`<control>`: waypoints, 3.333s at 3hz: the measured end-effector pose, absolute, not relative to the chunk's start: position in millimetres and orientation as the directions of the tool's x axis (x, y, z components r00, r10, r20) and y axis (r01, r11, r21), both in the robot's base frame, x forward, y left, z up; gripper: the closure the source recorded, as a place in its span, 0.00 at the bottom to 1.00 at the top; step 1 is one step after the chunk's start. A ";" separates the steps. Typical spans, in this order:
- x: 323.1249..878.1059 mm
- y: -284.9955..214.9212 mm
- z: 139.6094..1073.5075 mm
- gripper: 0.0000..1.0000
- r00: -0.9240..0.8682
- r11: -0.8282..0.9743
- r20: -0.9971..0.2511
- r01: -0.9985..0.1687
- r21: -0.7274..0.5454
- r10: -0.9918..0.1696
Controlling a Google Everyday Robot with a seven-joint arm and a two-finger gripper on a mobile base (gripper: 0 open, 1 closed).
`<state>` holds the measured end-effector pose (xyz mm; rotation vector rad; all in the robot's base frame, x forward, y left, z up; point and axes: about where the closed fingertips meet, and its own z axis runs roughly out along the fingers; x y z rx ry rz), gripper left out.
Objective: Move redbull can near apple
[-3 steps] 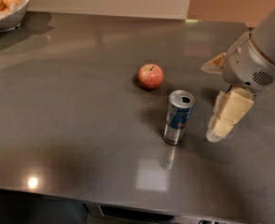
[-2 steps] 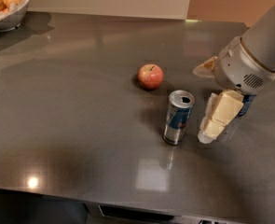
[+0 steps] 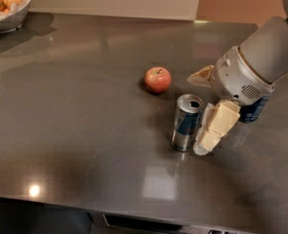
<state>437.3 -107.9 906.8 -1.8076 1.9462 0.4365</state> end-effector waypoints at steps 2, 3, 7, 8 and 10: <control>434.1 -93.4 903.2 0.41 -0.019 0.071 -0.547 -0.995 -0.073 -0.837; 438.7 -93.6 908.9 0.64 -0.019 0.078 -0.555 -0.993 -0.084 -0.832; 533.2 -84.3 939.8 1.00 -0.086 0.190 -0.613 -0.976 -0.106 -0.785; 554.5 -85.6 935.7 1.00 -0.120 0.227 -0.617 -0.969 -0.098 -0.778; 577.8 -91.2 921.7 1.00 -0.164 0.268 -0.622 -0.961 -0.076 -0.765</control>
Offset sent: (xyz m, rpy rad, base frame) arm -0.0013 0.0125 -0.0030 0.0434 -0.0151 0.0179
